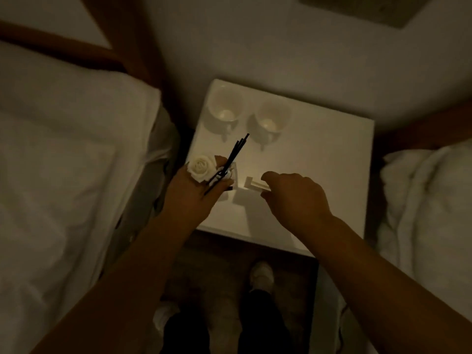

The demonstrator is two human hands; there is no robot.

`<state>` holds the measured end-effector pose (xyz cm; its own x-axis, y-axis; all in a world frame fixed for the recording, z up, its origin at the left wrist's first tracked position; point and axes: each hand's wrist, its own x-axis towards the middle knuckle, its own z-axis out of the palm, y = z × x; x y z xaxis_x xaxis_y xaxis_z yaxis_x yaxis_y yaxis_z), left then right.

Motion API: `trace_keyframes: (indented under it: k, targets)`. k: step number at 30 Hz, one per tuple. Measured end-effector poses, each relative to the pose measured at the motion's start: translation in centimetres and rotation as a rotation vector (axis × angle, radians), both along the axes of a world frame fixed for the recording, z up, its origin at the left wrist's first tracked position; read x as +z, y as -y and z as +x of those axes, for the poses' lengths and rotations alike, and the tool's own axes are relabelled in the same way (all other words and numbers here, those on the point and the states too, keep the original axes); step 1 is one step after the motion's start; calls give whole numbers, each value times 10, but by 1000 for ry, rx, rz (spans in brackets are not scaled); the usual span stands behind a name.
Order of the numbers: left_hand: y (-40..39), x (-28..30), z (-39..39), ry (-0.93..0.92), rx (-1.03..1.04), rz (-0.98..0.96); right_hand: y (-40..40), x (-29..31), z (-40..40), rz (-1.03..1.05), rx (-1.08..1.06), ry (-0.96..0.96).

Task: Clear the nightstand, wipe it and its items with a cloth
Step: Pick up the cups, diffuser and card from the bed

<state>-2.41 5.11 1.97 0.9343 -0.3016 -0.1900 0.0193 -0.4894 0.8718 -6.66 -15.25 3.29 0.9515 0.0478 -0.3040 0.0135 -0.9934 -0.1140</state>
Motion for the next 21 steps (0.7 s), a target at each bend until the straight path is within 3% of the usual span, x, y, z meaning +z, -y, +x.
trace_keyframes:
  k: [5, 11, 17, 21]
  targets:
    - [78, -9, 11, -23, -74, 11, 79, -10, -5, -5, -100, -23]
    - [162, -23, 33, -106, -83, -165, 152, -25, 5, -30, -143, -6]
    - [206, -48, 55, -164, 5, -133, 188, -41, 30, -4, -112, -47]
    - [217, -56, 63, -100, 116, -18, 197, -54, 44, -13, -90, -96]
